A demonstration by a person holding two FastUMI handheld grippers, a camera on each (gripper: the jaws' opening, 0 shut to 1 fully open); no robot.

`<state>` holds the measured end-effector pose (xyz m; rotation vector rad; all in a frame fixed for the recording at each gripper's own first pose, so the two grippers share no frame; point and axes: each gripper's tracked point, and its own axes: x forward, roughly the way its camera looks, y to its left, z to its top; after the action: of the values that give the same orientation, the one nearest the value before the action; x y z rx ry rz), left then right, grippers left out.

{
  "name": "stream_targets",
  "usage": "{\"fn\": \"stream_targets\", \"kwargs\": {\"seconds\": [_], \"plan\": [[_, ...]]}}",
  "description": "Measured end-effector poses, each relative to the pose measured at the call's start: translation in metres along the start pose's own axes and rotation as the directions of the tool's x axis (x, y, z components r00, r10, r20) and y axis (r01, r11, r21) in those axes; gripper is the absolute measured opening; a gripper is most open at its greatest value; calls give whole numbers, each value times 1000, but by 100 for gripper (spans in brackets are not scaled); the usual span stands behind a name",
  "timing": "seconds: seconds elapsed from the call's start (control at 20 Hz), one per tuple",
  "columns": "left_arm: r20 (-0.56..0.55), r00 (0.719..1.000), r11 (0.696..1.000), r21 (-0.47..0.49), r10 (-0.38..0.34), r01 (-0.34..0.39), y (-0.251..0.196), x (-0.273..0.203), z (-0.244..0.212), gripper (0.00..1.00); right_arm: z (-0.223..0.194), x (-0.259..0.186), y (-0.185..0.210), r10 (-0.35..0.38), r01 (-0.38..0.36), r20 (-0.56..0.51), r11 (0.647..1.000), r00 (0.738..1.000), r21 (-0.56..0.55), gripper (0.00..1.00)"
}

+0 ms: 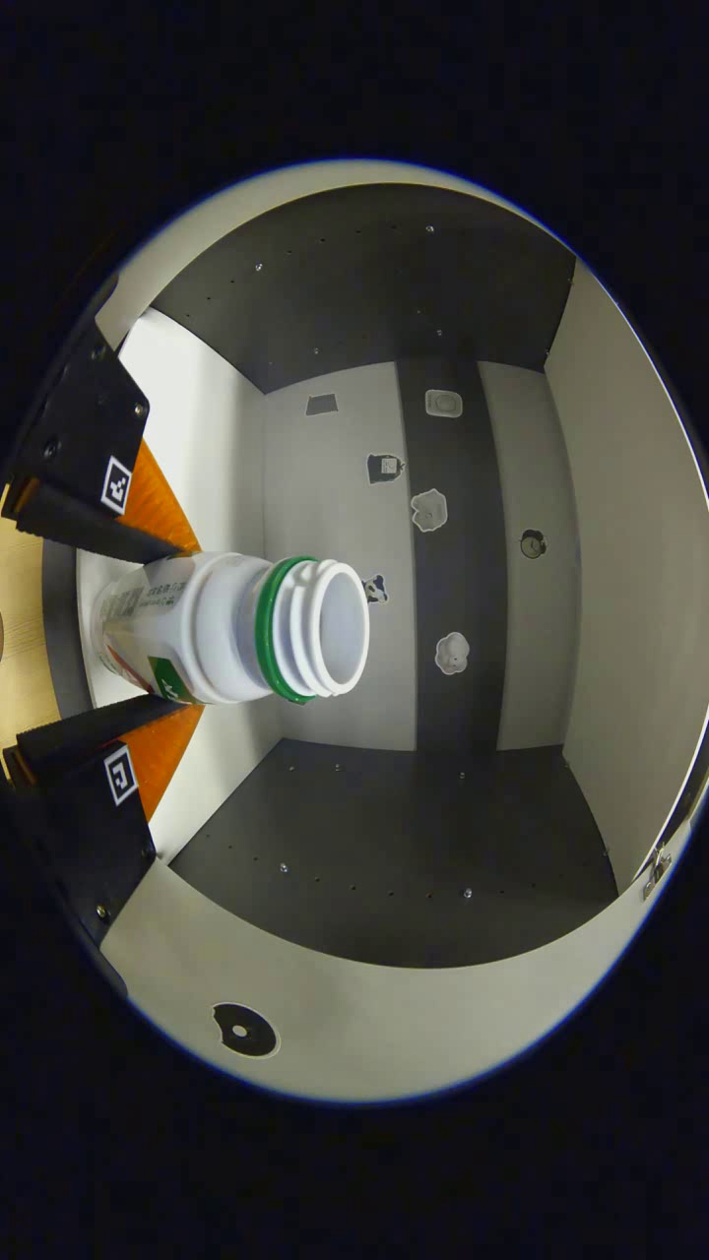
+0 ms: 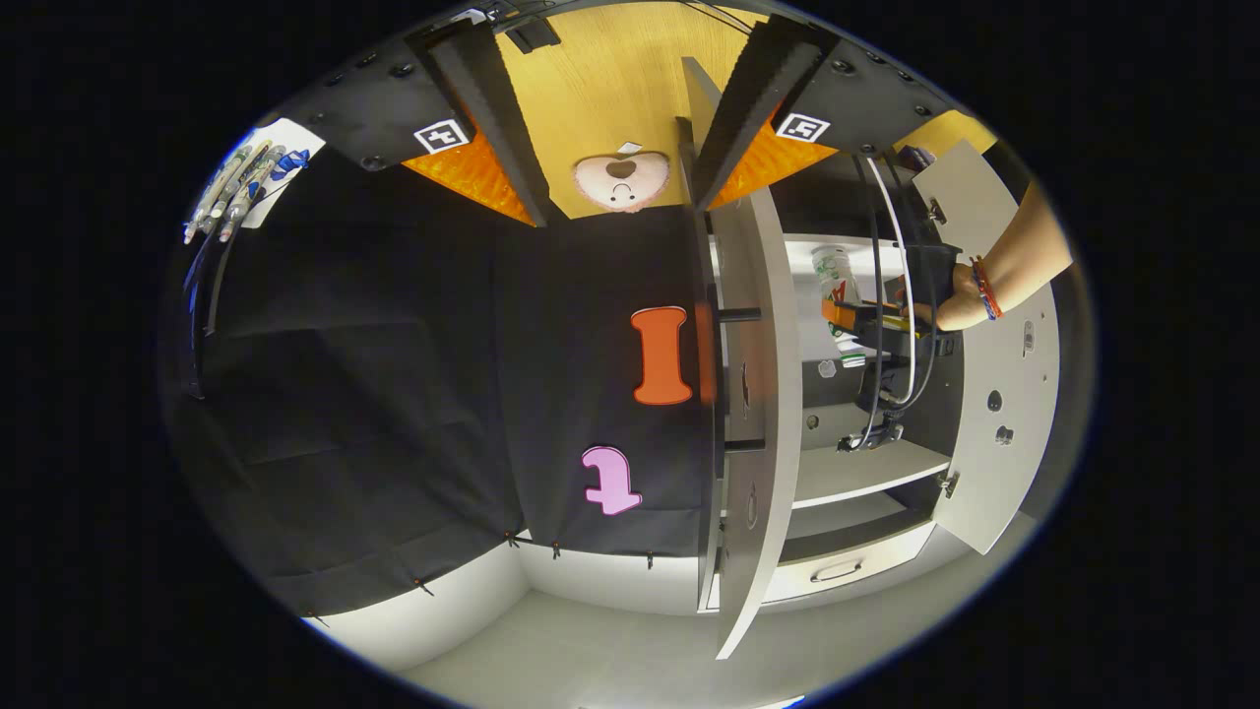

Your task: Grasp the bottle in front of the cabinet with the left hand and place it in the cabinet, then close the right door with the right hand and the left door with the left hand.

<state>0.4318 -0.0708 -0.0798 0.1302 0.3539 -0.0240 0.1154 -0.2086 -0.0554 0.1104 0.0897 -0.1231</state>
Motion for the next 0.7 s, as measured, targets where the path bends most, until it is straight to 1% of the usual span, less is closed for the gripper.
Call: {"fn": "stream_targets", "kwargs": {"seconds": [0.45, 0.55, 0.6, 0.65, 0.7], "plan": [[7, 1000, 1000, 20, 24, -24, 5, 11, 1, 73, -4, -7, -4, -13, 13, -2, 1000, 1000, 0, 97], [11, 1000, 1000, 13, 23, -23, 4, 9, 1, 76, -5, -6, -7, -18, 18, -1, 1000, 1000, -1, 97], [13, 1000, 1000, 8, 21, -21, 3, 7, 1, 80, -4, -6, -7, -20, 20, -2, 1000, 1000, 0, 100], [18, 1000, 1000, 4, 22, -22, 2, 5, 3, 83, -5, -5, -8, -21, 21, -2, 1000, 1000, 0, 97], [27, 999, 999, 3, 31, -32, 4, 2, 4, 92, -5, -6, -9, -22, 22, -2, 1000, 1000, 0, 97]]}}
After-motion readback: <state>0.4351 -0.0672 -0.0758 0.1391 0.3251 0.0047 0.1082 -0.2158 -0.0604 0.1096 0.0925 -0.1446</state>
